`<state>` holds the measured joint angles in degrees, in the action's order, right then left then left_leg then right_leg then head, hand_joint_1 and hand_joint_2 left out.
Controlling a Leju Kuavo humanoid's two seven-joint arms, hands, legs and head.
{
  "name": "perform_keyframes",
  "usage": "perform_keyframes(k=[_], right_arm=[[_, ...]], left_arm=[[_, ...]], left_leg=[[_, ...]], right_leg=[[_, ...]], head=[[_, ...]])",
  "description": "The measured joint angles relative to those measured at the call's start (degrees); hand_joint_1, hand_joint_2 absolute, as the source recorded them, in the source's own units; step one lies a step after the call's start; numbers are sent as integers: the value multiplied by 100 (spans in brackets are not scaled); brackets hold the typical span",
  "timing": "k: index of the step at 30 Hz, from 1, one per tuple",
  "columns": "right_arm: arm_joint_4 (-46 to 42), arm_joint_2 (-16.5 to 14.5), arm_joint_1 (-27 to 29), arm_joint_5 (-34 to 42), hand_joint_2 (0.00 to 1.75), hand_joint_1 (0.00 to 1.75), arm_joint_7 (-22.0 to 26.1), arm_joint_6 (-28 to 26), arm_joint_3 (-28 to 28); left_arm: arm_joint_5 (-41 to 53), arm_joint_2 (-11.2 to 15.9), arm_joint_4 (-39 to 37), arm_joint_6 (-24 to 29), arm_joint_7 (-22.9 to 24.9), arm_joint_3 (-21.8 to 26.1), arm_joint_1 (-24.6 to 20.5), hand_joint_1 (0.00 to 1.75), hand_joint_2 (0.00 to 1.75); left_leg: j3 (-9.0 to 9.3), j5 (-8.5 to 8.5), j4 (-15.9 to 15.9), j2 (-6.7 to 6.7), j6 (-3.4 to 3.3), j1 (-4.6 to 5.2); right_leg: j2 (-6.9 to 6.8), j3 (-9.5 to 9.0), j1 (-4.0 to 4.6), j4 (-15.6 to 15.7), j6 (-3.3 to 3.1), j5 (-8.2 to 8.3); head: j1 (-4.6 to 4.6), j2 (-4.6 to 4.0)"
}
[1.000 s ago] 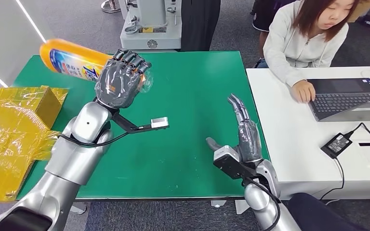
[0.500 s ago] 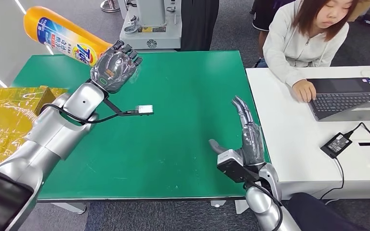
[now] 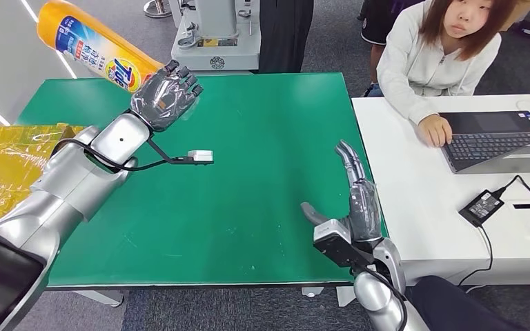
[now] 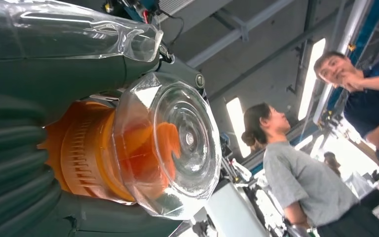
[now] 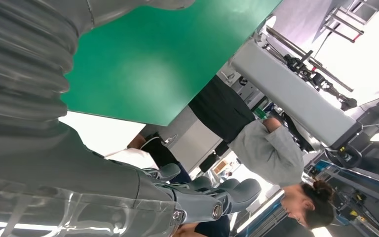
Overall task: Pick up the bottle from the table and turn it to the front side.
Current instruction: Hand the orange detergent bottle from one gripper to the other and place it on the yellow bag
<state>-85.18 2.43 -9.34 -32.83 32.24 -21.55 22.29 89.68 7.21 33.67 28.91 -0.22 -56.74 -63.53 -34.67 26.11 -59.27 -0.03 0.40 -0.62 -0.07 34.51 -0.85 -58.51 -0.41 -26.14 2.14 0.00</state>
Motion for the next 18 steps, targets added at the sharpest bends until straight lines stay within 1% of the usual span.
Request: perform_keyframes(k=[7, 10, 13, 18], right_arm=[[0, 30, 18, 1, 175, 0, 0, -8, 0], [0, 36, 36, 4, 175, 0, 0, -28, 0], [-4, 37, 69, 4, 175, 0, 0, -63, 0], [-11, 37, 83, 4, 175, 0, 0, -77, 0]], left_arm=[[-42, -1, -157, -37, -45, 1, -3, 175, 175], [-318, -14, -217, -110, -113, 35, -3, 175, 175], [-589, -43, -288, -212, -170, 164, -3, 175, 175], [-664, -89, -421, -259, -193, 394, -6, 175, 175]], left_leg=[[0, 0, 0, 0, 0, 0], [0, 0, 0, 0, 0, 0], [-1, 0, 0, 0, 0, 0], [0, 0, 0, 0, 0, 0]], right_leg=[[0, 0, 0, 0, 0, 0], [0, -1, 0, 0, 0, 0], [0, -1, 0, 0, 0, 0], [0, 0, 0, 0, 0, 0]], head=[[0, 0], [-1, 0], [0, 0], [1, 0]])
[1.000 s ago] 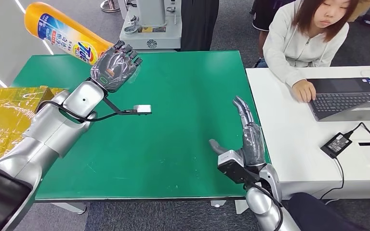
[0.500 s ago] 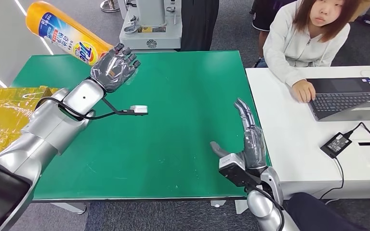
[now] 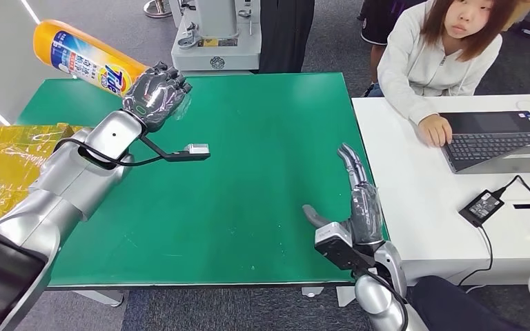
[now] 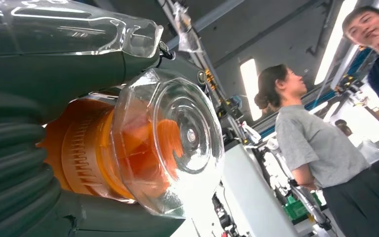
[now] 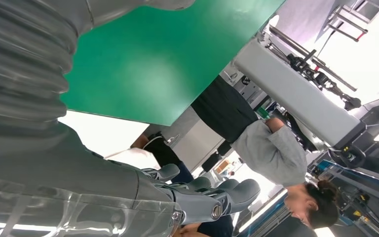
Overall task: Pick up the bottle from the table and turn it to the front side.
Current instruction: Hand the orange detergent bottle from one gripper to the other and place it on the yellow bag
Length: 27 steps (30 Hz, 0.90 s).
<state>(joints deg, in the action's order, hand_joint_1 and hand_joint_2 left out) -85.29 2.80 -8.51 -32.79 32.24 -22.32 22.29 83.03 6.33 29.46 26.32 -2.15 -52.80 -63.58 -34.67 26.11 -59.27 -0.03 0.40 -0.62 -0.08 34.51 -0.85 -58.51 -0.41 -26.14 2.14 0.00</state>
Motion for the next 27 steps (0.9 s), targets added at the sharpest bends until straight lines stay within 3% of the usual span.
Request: perform_keyframes(k=[27], right_arm=[[-128, 0, 108, -21, 175, 0, -22, -2, -33]], left_arm=[[217, 1, -432, -458, 290, 332, -85, 175, 175]], left_leg=[[0, 0, 0, 0, 0, 0]], right_leg=[[-1, 0, 0, -1, 0, 0]], head=[[0, 0]])
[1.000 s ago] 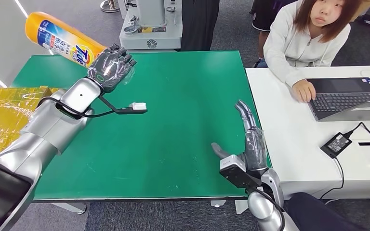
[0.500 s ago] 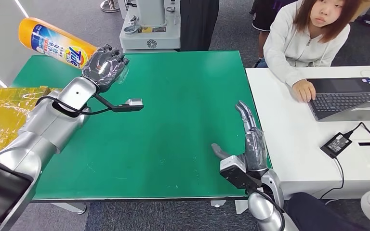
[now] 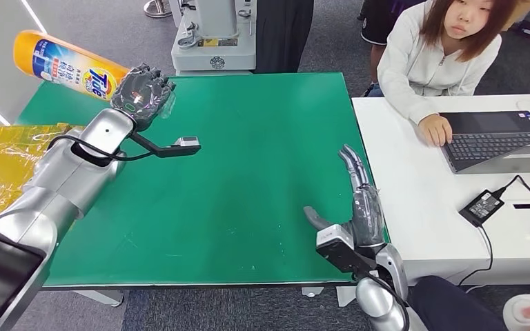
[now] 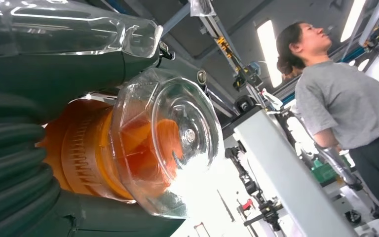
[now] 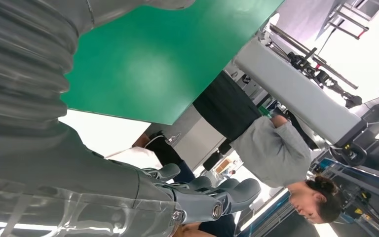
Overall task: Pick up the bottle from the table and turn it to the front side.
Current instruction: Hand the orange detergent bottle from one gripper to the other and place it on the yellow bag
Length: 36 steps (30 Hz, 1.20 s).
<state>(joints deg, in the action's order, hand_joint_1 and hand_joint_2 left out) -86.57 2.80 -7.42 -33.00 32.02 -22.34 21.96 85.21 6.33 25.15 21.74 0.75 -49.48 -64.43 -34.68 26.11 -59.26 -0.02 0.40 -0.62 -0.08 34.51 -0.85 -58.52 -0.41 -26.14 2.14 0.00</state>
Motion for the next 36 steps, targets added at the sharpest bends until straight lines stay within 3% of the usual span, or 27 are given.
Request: perform_keyframes(k=[36], right_arm=[[-301, 161, 282, -13, 175, 0, -31, -42, -115]], left_arm=[[-193, 346, -96, 44, 90, 457, 244, 175, 175]], left_leg=[[-2, 0, 1, 1, 0, 0]], right_leg=[[-1, 0, 0, 0, 0, 0]], head=[[0, 0]])
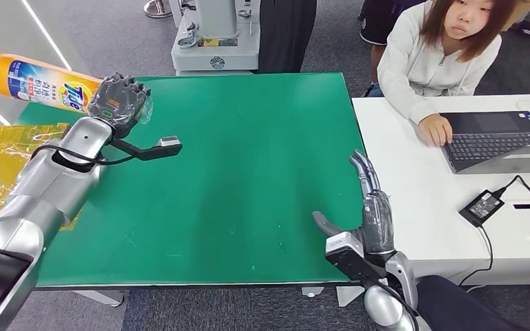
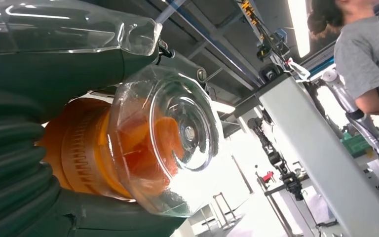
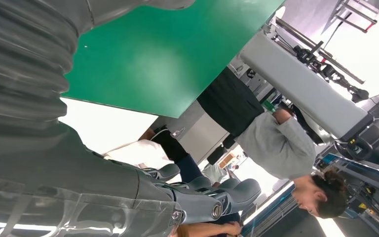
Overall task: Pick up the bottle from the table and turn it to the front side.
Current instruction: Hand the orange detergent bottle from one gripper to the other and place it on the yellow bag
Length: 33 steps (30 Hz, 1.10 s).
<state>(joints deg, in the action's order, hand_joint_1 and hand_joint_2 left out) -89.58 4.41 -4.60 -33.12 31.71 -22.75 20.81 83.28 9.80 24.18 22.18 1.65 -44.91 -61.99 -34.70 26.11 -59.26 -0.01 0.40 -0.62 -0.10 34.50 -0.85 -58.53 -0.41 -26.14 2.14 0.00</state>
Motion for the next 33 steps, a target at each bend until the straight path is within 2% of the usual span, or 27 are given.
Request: perform_keyframes(k=[7, 19, 26, 33], right_arm=[[28, 14, -44, 23, 175, 0, 0, -4, 2], [178, 14, -230, 132, 175, 0, 5, -1, 7], [262, 14, -354, 188, 175, 0, 35, 10, 21], [301, 14, -432, 197, 175, 0, 43, 35, 26]], left_arm=[[-59, 23, -5, -8, 38, 169, 84, 175, 175], [-617, -18, -3, -72, -283, 808, 336, 175, 175], [-679, -34, 5, -55, -227, 1106, 601, 175, 175], [-620, -39, 20, -57, -138, 1181, 820, 175, 175]], left_leg=[[-1, 0, 0, 0, 0, 0], [0, 0, 0, -1, 0, 0], [0, 0, 0, -1, 0, 0], [0, 0, 0, 0, 0, 0]], right_leg=[[0, 0, 0, 0, 0, 0], [0, 0, 0, 0, 0, 0], [0, 1, 0, 0, 0, 0], [0, 1, 0, 0, 0, 0]], head=[[0, 0], [-1, 0], [0, 0], [0, 0]])
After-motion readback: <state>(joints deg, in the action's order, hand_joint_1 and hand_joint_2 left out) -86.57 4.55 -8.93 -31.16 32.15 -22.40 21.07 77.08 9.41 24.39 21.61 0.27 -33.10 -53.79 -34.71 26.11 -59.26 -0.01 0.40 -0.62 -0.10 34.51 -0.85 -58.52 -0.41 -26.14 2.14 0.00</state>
